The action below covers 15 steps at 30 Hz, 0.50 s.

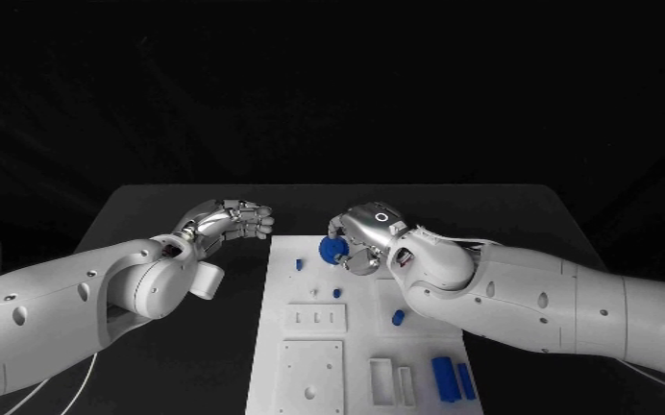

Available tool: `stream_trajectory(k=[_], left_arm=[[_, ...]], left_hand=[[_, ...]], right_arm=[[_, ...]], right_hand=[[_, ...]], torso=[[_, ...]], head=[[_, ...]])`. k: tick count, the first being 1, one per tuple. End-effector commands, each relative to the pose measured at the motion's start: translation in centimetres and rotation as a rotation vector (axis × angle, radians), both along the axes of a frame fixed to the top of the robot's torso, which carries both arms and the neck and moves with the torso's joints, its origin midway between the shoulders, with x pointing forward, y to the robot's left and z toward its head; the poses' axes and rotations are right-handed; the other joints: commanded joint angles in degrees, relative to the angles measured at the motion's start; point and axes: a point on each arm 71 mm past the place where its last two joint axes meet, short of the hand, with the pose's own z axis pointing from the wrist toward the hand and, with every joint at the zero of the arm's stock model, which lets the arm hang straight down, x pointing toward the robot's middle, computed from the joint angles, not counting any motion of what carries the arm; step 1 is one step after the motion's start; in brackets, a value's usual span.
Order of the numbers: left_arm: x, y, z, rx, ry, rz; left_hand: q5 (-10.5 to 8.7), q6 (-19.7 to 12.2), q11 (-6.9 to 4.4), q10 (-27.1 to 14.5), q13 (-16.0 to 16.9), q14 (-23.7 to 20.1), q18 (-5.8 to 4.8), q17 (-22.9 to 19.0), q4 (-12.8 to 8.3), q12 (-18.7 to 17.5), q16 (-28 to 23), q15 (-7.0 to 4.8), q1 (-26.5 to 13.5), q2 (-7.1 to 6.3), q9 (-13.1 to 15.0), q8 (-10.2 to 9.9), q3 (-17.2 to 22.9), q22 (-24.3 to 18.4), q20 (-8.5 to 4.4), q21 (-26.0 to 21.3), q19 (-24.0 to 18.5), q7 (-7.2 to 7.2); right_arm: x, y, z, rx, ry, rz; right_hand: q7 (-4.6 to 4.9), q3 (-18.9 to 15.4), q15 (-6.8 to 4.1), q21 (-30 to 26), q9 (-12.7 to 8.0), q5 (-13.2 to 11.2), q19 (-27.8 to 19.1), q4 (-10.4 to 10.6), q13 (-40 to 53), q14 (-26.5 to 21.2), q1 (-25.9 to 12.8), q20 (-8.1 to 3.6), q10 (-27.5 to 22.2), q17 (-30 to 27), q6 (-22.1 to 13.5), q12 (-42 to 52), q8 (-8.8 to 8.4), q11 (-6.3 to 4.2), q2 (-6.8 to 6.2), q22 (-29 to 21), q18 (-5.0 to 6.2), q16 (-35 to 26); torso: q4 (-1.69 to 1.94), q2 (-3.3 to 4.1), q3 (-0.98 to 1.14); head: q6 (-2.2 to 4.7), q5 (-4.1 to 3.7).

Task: Assemble the parts on the task board

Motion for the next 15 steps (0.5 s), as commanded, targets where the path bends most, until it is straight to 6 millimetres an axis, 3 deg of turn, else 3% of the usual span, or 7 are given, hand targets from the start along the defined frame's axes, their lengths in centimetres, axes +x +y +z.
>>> stream_trajectory(k=[1, 15], left_arm=[[0.0, -0.4, 0.2, -0.012, -0.007, -0.017], [-0.1, -0.4, 0.2, -0.014, -0.008, -0.020]], left_hand=[[-0.27, 0.04, 0.14, 0.03, -0.02, -0.34, 0.98, 0.08, 0.11, -0.14, -0.38, -0.13, 0.14, -0.15, 0.04, -0.27, -0.23, 1.07, 0.27, -0.40, 0.14, 0.66], [-0.27, 0.04, 0.13, 0.04, -0.02, -0.37, 0.98, 0.10, 0.08, -0.16, -0.41, -0.14, 0.18, -0.17, 0.06, -0.28, -0.26, 1.07, 0.27, -0.42, 0.13, 0.65]], right_arm=[[0.1, 0.6, -0.7, -0.038, 0.006, -0.004], [0.1, 1.0, -2.0, -0.081, 0.037, -0.017]], right_hand=[[0.34, 0.19, -0.40, 0.09, 1.41, -0.06, 1.03, 0.09, 1.73, 0.10, 0.00, -0.79, 0.13, 0.09, 1.75, -0.20, 0.13, 0.08, -0.29, 0.97, 2.74, -0.26], [0.38, 0.21, -0.37, 0.04, 1.42, -0.07, 0.98, 0.08, 1.62, 0.08, -0.01, -0.79, -0.07, 0.08, 1.64, -0.36, 0.01, 0.11, -0.37, 0.96, 2.74, -0.34]], torso=[[0.11, 0.03, -0.02], [0.03, 0.18, 0.02]], head=[[0.08, 0.22], [-0.35, 0.72]])
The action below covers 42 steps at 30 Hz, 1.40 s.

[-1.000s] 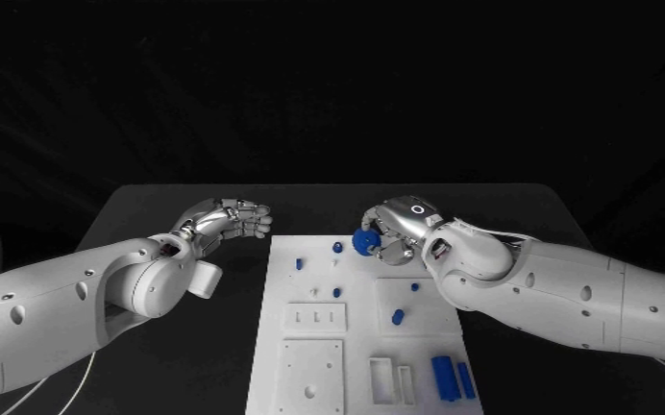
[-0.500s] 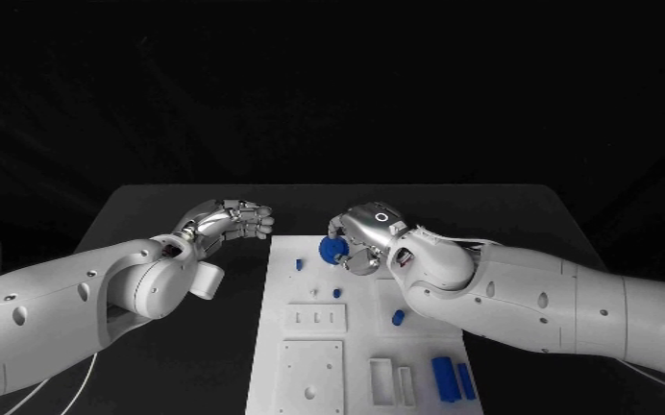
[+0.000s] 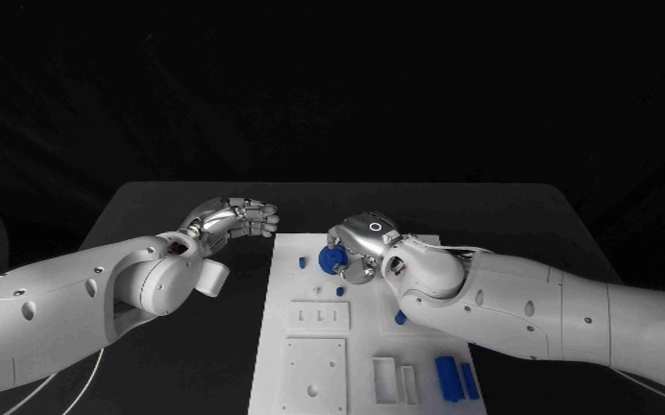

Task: Assemble the parts on the task board

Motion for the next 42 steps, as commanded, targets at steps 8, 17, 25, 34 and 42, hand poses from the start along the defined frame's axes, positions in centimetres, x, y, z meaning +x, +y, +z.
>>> stream_trajectory(k=[8, 17, 25, 34, 42], left_arm=[[-0.06, -0.13, 0.17, -0.012, -0.007, -0.014], [-0.06, -0.12, 0.16, -0.012, -0.007, -0.015], [-0.07, -0.10, 0.16, -0.012, -0.006, -0.017], [-0.06, -0.12, 0.15, -0.012, -0.005, -0.018], [-0.04, -0.12, 0.15, -0.012, -0.005, -0.018]], left_hand=[[-0.27, 0.04, 0.13, 0.04, -0.02, -0.38, 1.07, 0.06, 0.07, -0.17, -0.20, -0.14, 0.20, -0.17, 0.06, -0.29, -0.27, 1.03, 0.27, -0.21, 0.12, 0.65], [-0.27, 0.03, 0.14, 0.03, -0.02, -0.39, 1.07, 0.08, 0.06, -0.19, -0.22, -0.14, 0.22, -0.19, 0.06, -0.30, -0.29, 1.03, 0.28, -0.22, 0.12, 0.65], [-0.27, 0.02, 0.14, 0.02, -0.02, -0.40, 1.06, 0.09, 0.06, -0.21, -0.23, -0.14, 0.22, -0.19, 0.07, -0.31, -0.31, 1.03, 0.28, -0.23, 0.13, 0.66], [-0.27, 0.01, 0.15, 0.02, -0.03, -0.41, 1.06, 0.10, 0.07, -0.23, -0.25, -0.15, 0.22, -0.19, 0.07, -0.33, -0.32, 1.03, 0.28, -0.24, 0.13, 0.66], [-0.27, 0.00, 0.15, 0.02, -0.03, -0.42, 1.06, 0.11, 0.07, -0.25, -0.27, -0.15, 0.24, -0.19, 0.07, -0.33, -0.33, 1.03, 0.28, -0.25, 0.13, 0.67]], right_arm=[[0.16, 0.07, -0.38, -0.051, 0.012, -0.017], [0.50, 0.23, -0.64, -0.060, 0.015, -0.035], [0.82, 0.01, -0.86, -0.081, 0.028, -0.057], [0.88, 0.28, -0.86, -0.075, 0.028, -0.057], [0.97, 0.33, -0.96, -0.057, 0.051, -0.052]], right_hand=[[0.55, 0.18, -0.38, 0.03, 1.43, -0.02, 0.95, 0.10, 1.56, 0.06, 0.31, -0.78, -0.17, 0.09, 1.45, -0.44, -0.02, 0.13, -0.03, 0.91, 2.74, -0.37], [0.76, 0.03, -0.23, -0.12, 1.35, -0.11, 0.81, 0.08, 0.69, 0.00, 0.21, -0.77, -1.42, 0.06, 0.71, -1.28, -0.54, 0.30, -0.43, 0.87, 2.74, -0.58], [1.19, -0.04, 0.15, -0.30, 1.17, -0.17, 0.73, 0.24, -0.14, -0.02, 0.19, -0.75, -2.60, 0.06, -0.54, -2.15, -1.34, 0.71, -0.82, 0.82, 2.74, -0.79], [1.37, 0.00, 0.32, -0.43, 1.16, -0.20, 0.67, 0.50, -0.60, -0.06, 0.11, -0.71, -3.22, 0.04, -0.90, -2.62, -1.58, 0.88, -1.02, 0.79, 2.74, -0.94], [2.30, -0.51, 1.17, -0.64, 0.09, -0.25, 0.69, 1.30, -1.86, -0.04, -0.50, -0.64, -4.86, 0.12, -5.69, -3.91, -4.26, 1.78, -2.29, 0.75, 2.74, -1.13]], torso=[[-0.08, -0.03, 0.08], [-0.06, -0.05, 0.06], [-0.09, -0.04, 0.01], [-0.04, -0.06, 0.01], [-0.09, -0.05, 0.04]], head=[[-0.17, 0.14], [-0.21, 0.25], [-0.31, 0.22], [-0.29, 0.23], [-0.35, 0.26]])
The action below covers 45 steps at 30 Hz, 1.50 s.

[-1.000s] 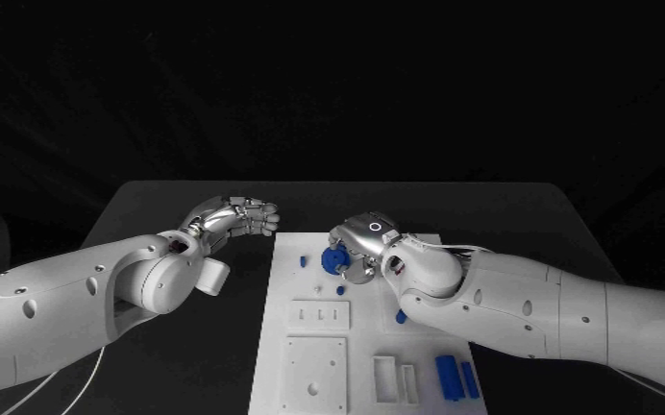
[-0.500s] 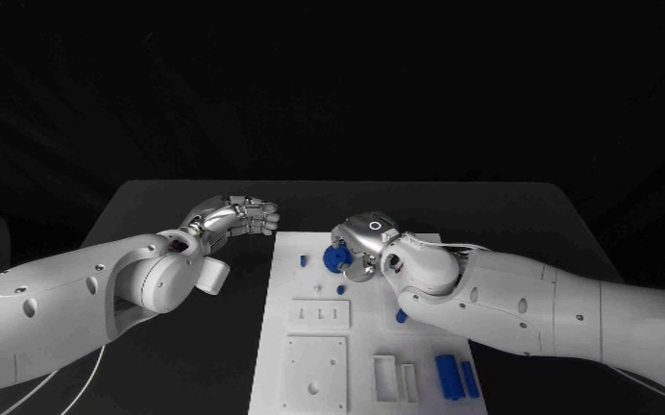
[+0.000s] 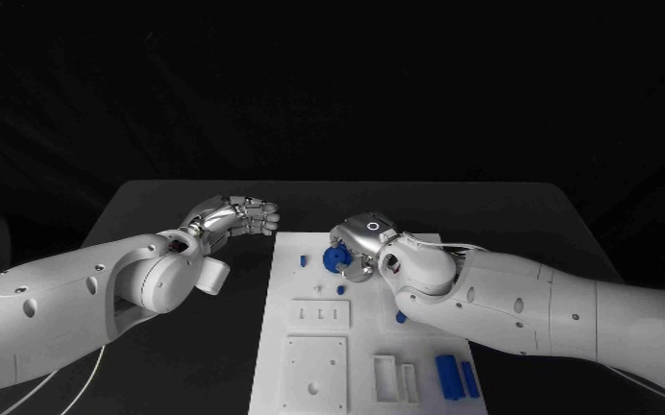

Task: Assemble the parts on the task board

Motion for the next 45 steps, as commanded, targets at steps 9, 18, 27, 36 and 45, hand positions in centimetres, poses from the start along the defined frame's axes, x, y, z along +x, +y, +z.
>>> stream_trajectory(k=[9, 18, 27, 36, 45], left_arm=[[-0.1, -0.3, 0.1, -0.013, 0.000, -0.027], [0.0, -0.2, 0.1, -0.013, -0.001, -0.024], [0.0, 0.0, 0.1, -0.010, -0.002, -0.018], [0.4, 0.7, 0.1, -0.004, -0.007, 0.002], [0.5, 0.9, 0.1, -0.012, -0.020, -0.002]], left_hand=[[-0.27, -0.07, 0.20, -0.03, -0.04, -0.46, 0.59, 0.14, -0.19, -0.35, -0.34, -0.14, 0.62, -0.27, 0.08, -0.40, -0.30, 1.06, 0.27, -0.29, 0.12, 0.70], [-0.26, -0.08, 0.22, -0.03, -0.04, -0.47, 0.56, 0.17, -0.05, -0.38, -0.38, -0.12, 0.46, -0.22, 0.10, -0.42, -0.38, 1.06, 0.30, -0.31, 0.15, 0.72], [-0.25, -0.07, 0.23, -0.02, -0.04, -0.46, 0.55, 0.19, 0.09, -0.41, -0.40, -0.11, 0.33, -0.13, 0.11, -0.43, -0.42, 1.05, 0.31, -0.32, 0.17, 0.73], [-0.25, -0.07, 0.23, -0.01, -0.03, -0.46, 0.55, 0.21, 0.12, -0.42, -0.41, -0.11, 0.31, -0.12, 0.11, -0.44, -0.43, 1.05, 0.30, -0.33, 0.18, 0.73], [-0.24, -0.06, 0.22, 0.01, -0.03, -0.44, 0.57, 0.23, 0.11, -0.42, -0.41, -0.13, 0.35, -0.10, 0.12, -0.43, -0.41, 1.05, 0.28, -0.34, 0.19, 0.72]], right_arm=[[0.2, -0.6, -0.7, 0.020, 0.121, -0.001], [0.2, -1.5, -0.7, 0.038, 0.119, -0.013], [0.3, -4.0, 0.2, 0.199, 0.099, -0.029], [0.7, -7.3, 2.0, 0.415, 0.183, -0.042], [1.4, -13.1, 2.2, 0.425, 0.284, -0.053]], right_hand=[[-0.20, -0.47, 0.00, -0.65, -0.93, 1.38, -0.03, 0.49, -1.17, 0.02, 0.09, -0.15, -1.86, 0.06, -4.44, -1.46, -2.00, -0.35, -0.07, 0.78, 3.08, -0.60], [-0.25, -0.49, -0.06, -0.71, -0.65, 4.43, -0.03, 0.42, -0.83, 0.13, -0.12, 0.02, -1.60, 0.14, -3.92, -1.41, -1.40, -0.39, 0.76, 0.90, 3.08, -0.75], [0.11, -1.05, 0.18, -0.67, -0.49, 3.29, 0.24, 0.81, -0.38, 0.20, -1.11, 0.05, -1.09, 0.33, -3.44, -1.22, -0.94, -0.09, 0.66, 0.94, 3.08, -0.77], [0.65, -1.87, 0.69, -0.76, -0.44, 3.77, 0.20, 0.80, -0.49, 0.13, -1.61, 0.02, -1.49, 0.41, -3.14, -1.45, -0.75, 0.43, 0.66, 0.93, 3.08, -0.86], [1.16, -6.26, 1.21, -1.07, -0.42, 7.51, -0.34, -3.04, -0.74, -0.13, -1.48, 0.05, -3.02, 0.62, -3.52, -1.95, -0.82, 0.95, 2.08, 0.95, 3.08, -1.09]], torso=[[0.00, 0.03, -0.03], [0.00, 0.01, -0.01], [-0.14, -0.07, 0.04], [-0.30, -0.13, 0.20], [-0.58, -0.33, 0.39]], head=[[-0.09, 0.07], [-0.21, 0.17], [0.10, 0.21], [0.62, -0.13], [1.23, -0.43]])
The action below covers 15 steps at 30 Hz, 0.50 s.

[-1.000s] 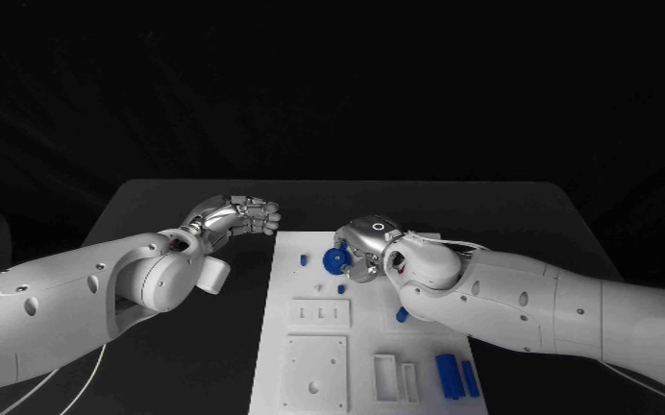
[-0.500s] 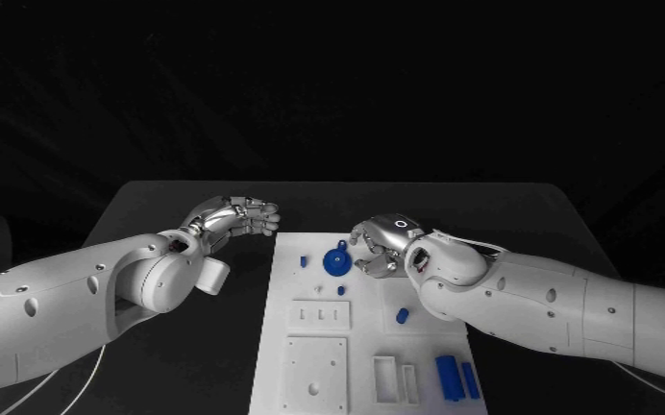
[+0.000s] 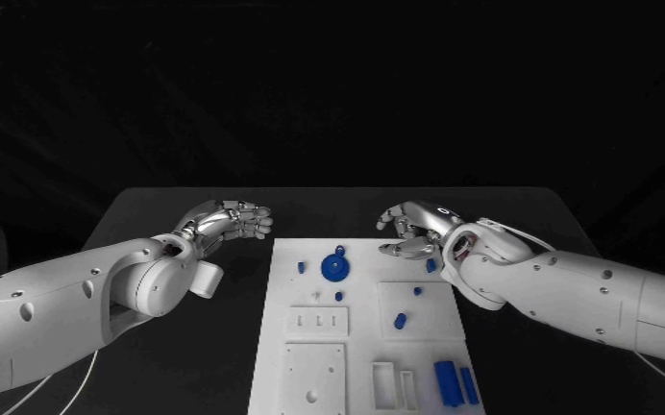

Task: Assemble the parts on the task board

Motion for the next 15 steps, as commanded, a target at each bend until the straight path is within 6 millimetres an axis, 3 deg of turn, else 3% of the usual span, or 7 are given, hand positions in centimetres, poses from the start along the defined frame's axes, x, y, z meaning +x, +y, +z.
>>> stream_trajectory(k=[1, 5, 8, 15], left_arm=[[-0.1, -0.3, 0.3, -0.024, -0.020, -0.031], [-0.1, 0.0, 0.3, -0.025, -0.024, -0.028], [0.0, 0.0, 0.3, -0.025, -0.024, -0.027], [0.1, 0.0, 0.3, -0.025, -0.024, -0.029]], left_hand=[[-0.24, -0.04, 0.21, 0.04, -0.02, -0.22, 0.94, 0.11, -0.05, -0.20, -0.19, 0.07, 0.11, 0.23, 0.08, -0.22, -0.24, 1.03, 0.28, -0.34, 0.19, 0.70], [-0.22, 0.00, 0.18, 0.12, 0.00, -0.11, 0.97, 0.16, -0.10, -0.18, -0.15, 0.03, 0.28, 0.39, 0.10, -0.21, -0.15, 1.02, 0.25, -0.35, 0.22, 0.68], [-0.22, 0.03, 0.16, 0.16, 0.01, -0.07, 0.97, 0.19, -0.12, -0.17, -0.13, 0.02, 0.32, 0.43, 0.11, -0.20, -0.14, 1.02, 0.25, -0.36, 0.24, 0.67], [-0.22, 0.05, 0.16, 0.18, 0.01, -0.04, 0.97, 0.20, -0.14, -0.17, -0.13, 0.01, 0.36, 0.44, 0.12, -0.19, -0.13, 1.02, 0.24, -0.36, 0.24, 0.66]], right_arm=[[-0.1, -1.3, -0.2, 0.060, 0.089, 0.085], [-0.2, -4.2, -0.2, 0.047, 0.101, 0.062], [-0.3, -6.1, -0.2, 0.042, 0.113, 0.040], [-0.7, -9.1, -0.2, 0.051, 0.135, -0.003]], right_hand=[[0.25, -0.75, 0.35, -0.41, 0.10, 0.90, -0.42, -0.80, -0.12, -0.08, 0.38, -0.01, -0.62, 0.13, 0.10, -0.33, 0.25, -0.12, 1.00, 0.96, 3.21, -0.24], [0.47, -2.81, 0.32, -0.38, 0.16, 4.11, -0.63, -2.71, -0.14, -0.16, 0.20, 0.08, -0.91, 0.27, 0.13, -0.40, 0.33, -0.05, 2.15, 1.05, 3.21, -0.26], [0.32, -3.83, 0.43, -0.41, 0.17, 4.55, -0.74, -3.98, -0.13, -0.18, 0.36, 0.15, -0.95, 0.35, 0.26, -0.41, 0.39, -0.04, 2.58, 1.05, 3.21, -0.31], [0.27, -4.60, 0.38, -0.50, 0.15, 5.31, -0.90, -5.02, -0.29, -0.19, 0.51, 0.29, -1.15, 0.38, 0.41, -0.59, 0.43, -0.09, 2.75, 1.04, 3.21, -0.44]], torso=[[-0.20, -0.08, 0.04], [-0.37, -0.09, 0.14], [-0.61, -0.14, 0.33], [-0.83, -0.24, 0.54]], head=[[0.41, -0.51], [0.55, -0.76], [0.57, -1.06], [0.49, -1.59]])
